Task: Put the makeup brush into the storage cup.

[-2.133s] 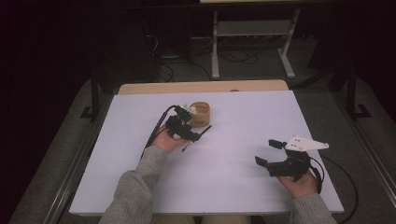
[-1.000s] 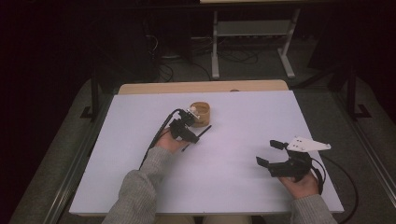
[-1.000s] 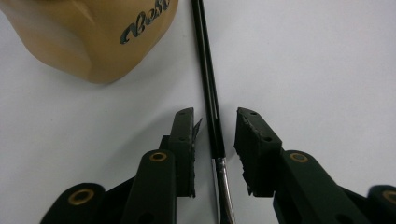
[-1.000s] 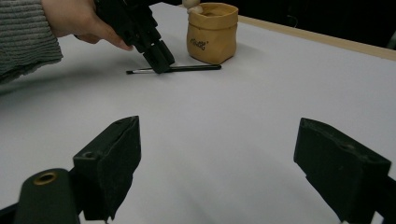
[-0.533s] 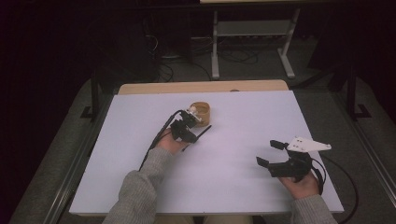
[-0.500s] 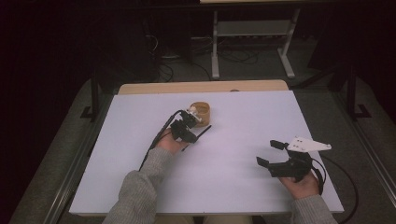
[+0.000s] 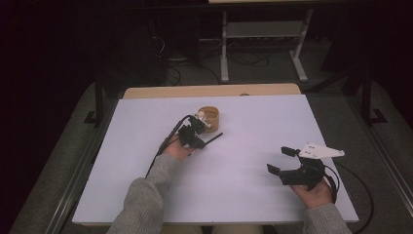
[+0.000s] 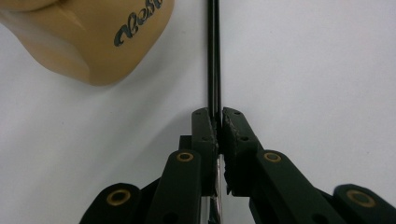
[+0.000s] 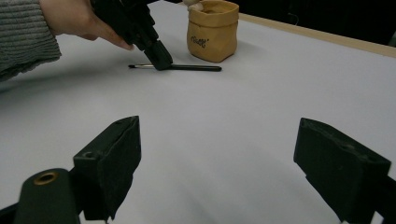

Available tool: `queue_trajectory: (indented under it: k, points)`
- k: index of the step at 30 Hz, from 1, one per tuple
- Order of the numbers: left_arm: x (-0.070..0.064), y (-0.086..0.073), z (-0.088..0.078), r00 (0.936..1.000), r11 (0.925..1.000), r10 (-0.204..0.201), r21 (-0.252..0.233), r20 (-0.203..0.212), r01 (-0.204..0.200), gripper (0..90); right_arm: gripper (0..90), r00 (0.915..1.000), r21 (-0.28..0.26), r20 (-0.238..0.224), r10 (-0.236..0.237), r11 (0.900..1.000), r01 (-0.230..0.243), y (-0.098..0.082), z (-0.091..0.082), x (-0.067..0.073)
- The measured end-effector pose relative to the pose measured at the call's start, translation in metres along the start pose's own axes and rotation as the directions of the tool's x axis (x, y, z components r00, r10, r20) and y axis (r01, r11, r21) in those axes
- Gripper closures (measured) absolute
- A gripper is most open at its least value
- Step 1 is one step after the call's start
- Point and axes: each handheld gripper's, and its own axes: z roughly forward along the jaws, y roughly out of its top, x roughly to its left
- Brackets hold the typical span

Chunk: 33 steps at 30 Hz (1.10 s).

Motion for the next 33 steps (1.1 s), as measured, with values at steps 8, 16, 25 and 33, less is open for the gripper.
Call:
queue_trajectory:
  k: [8,16,25,33]
  points:
    - [-0.002,-0.001,-0.004,0.9999,0.9998,0.013,0.014,-0.002,-0.013,84.0,13.9,1.0,0.003,-0.002,0.003,1.0,-0.003,0.0,0.0,0.0]
    - [-0.005,-0.006,-0.033,0.9991,0.999,0.042,-0.016,-0.004,-0.042,84.0,14.0,0.9999,0.016,-0.001,-0.015,1.0,0.015,0.001,0.003,0.002]
    - [-0.015,-0.024,-0.062,0.9971,0.9962,0.075,-0.045,0.01,-0.075,84.0,14.2,0.9988,0.03,-0.033,-0.035,0.999,0.036,0.011,0.002,0.007]
    - [-0.026,-0.037,-0.079,0.9944,0.993,0.1,-0.066,0.032,-0.098,84.0,14.7,0.9934,0.08,-0.08,-0.083,0.993,0.089,0.029,0.01,0.018]
